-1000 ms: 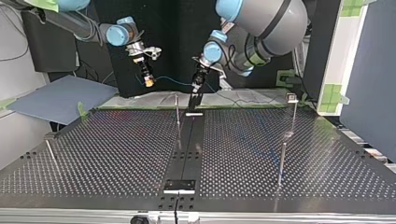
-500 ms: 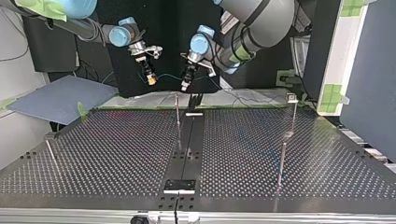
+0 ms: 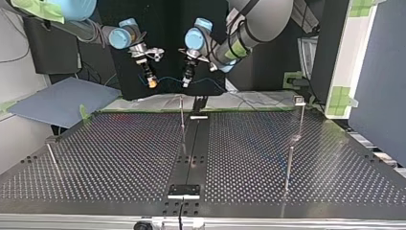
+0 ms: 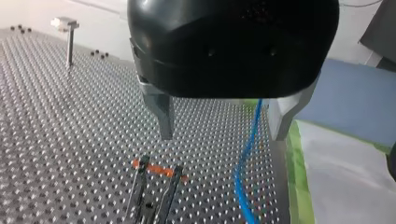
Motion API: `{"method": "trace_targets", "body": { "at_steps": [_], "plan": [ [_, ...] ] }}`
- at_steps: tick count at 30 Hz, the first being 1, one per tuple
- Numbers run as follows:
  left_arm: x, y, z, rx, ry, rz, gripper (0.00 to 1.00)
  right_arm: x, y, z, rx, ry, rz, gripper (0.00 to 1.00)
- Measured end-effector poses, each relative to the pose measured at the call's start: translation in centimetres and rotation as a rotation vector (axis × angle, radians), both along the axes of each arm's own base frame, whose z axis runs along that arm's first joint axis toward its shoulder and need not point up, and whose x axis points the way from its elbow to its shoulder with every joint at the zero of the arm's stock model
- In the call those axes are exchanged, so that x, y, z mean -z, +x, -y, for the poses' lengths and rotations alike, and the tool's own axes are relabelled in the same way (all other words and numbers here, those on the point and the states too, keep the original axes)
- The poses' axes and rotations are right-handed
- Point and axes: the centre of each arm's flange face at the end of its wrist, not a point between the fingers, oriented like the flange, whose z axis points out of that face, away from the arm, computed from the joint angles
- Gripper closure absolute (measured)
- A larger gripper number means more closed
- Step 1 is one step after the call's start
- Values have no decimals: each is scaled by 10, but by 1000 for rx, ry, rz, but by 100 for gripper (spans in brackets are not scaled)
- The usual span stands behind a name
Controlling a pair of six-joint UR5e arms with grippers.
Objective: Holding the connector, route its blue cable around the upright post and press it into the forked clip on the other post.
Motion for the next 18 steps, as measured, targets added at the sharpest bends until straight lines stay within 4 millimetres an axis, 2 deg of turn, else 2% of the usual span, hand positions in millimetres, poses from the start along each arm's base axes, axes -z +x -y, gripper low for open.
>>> {"method": "trace_targets", "body": {
  "at_steps": [18],
  "plan": [
    [-2, 30, -36, -190, 54, 42, 1, 0, -5, 3, 9, 0, -5, 100]
  ]
}}
